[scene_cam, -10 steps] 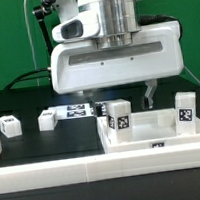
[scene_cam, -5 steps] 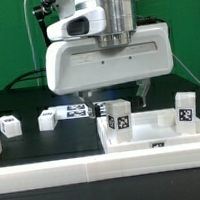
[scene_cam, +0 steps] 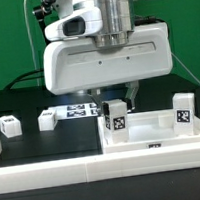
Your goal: Assemble square table
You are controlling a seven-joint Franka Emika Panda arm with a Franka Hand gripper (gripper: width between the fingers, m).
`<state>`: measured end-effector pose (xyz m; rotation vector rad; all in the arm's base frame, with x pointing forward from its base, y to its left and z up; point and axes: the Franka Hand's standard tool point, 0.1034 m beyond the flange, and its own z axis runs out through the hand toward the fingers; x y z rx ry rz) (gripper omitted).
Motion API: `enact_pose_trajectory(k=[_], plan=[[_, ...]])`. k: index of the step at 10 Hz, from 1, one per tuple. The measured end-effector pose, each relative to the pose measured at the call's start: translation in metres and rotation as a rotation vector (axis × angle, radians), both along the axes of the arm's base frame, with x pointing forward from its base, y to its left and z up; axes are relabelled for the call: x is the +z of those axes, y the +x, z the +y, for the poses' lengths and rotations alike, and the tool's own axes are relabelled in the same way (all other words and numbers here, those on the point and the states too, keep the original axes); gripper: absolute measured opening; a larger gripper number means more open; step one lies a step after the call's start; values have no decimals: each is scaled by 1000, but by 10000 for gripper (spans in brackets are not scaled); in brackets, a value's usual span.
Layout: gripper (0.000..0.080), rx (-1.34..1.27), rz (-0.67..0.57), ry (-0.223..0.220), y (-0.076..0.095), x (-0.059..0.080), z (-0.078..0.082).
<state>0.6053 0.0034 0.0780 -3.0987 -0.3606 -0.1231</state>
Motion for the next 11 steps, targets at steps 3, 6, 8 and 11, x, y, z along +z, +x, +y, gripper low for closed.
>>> enact_pose_trajectory(k=[3, 6, 8, 11], plan=[[288, -318, -4, 26, 1, 0, 2], [290, -602, -3, 28, 0, 0, -6], [292, -767, -4, 29, 0, 0, -14], [300, -913, 5, 17, -3, 0, -21]])
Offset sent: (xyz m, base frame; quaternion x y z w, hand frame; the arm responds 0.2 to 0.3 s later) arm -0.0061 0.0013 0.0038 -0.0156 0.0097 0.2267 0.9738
